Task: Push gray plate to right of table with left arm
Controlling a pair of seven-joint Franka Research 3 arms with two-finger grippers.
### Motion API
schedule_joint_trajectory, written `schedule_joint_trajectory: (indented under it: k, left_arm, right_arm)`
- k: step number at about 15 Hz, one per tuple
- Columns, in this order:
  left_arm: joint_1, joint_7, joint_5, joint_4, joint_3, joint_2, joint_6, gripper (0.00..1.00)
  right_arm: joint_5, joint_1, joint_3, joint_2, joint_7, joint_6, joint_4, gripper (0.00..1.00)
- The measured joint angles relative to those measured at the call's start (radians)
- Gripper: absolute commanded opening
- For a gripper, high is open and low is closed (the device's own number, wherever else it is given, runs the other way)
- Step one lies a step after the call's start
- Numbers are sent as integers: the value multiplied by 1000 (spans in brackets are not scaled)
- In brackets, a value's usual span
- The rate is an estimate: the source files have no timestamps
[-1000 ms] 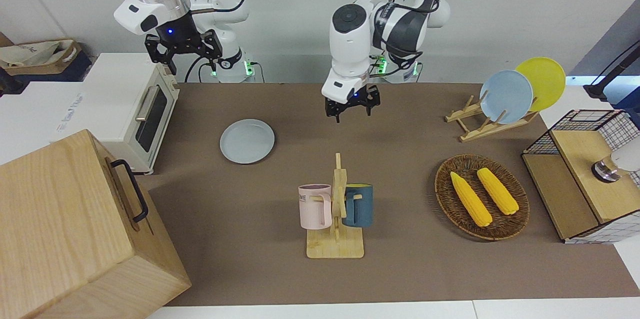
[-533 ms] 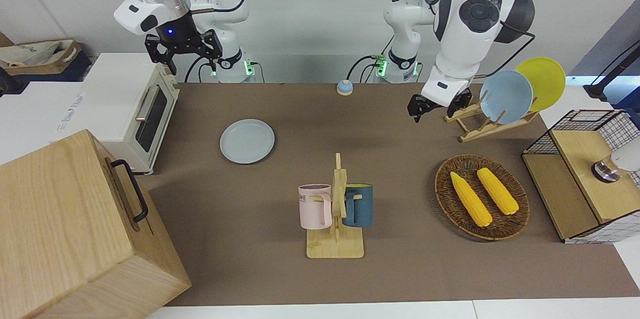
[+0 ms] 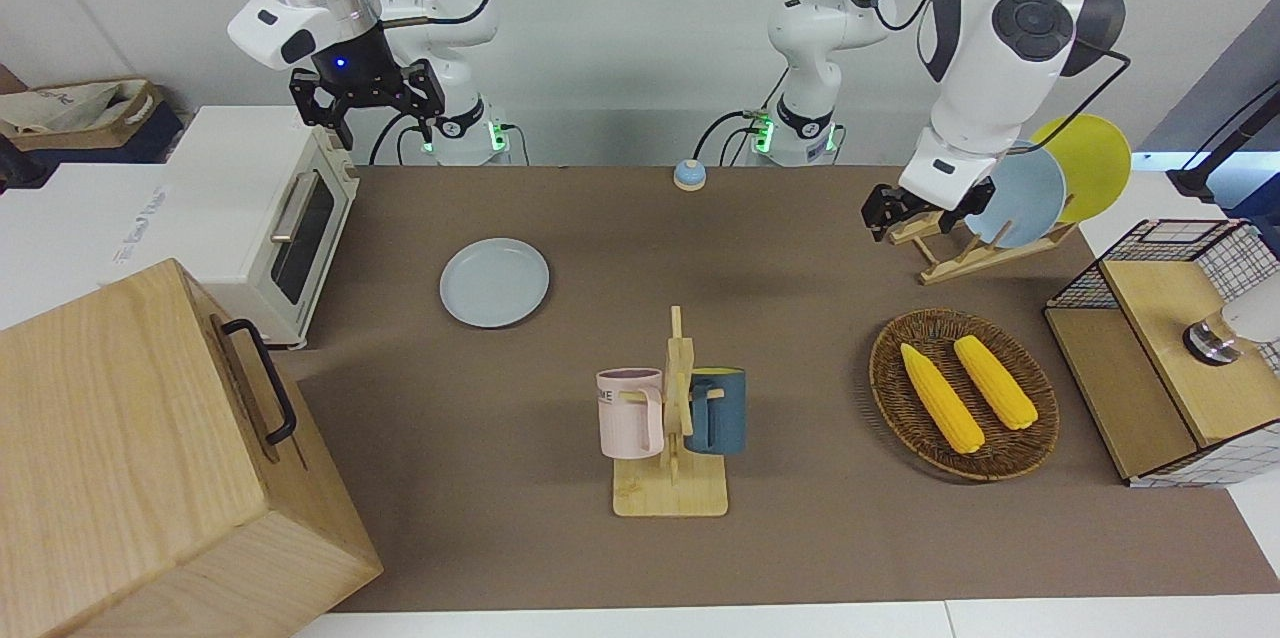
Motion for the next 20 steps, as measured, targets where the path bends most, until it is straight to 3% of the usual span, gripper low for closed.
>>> schedule_joint_trajectory:
  k: [4,6,12,20]
  left_arm:
    - [23,36,-17,0,-4,0,0,993]
    - [-5,36,-18,0,6,0,2,995]
    - [-223,41,-93,0,243,-18,19,1000]
    - [-238,39,-93,0,262,-28,17,1000]
  right_arm:
    - [0,0,0,0,0,0,0,983]
    - [0,0,0,0,0,0,0,983]
    - [0,0,0,0,0,0,0,983]
    - [0,0,0,0,0,0,0,983]
